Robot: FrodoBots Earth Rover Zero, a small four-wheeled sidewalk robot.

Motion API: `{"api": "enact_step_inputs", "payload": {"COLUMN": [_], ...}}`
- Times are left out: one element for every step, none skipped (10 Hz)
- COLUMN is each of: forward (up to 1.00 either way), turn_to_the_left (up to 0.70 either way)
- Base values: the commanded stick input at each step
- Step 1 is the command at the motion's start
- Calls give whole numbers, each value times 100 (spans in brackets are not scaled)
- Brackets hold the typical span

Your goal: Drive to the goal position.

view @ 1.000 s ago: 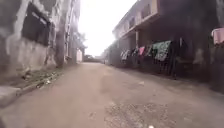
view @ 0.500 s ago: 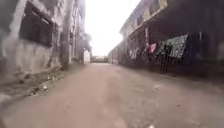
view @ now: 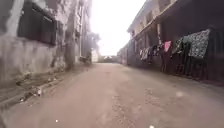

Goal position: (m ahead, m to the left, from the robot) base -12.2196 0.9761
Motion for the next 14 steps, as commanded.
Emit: {"api": "enact_step_inputs", "payload": {"forward": [100,100,100,100,100,100,100,100,100,100,100,100,100,100], "turn_to_the_left": [0,0,0,0,0,0,0,0,0,0,0,0,0,0]}}
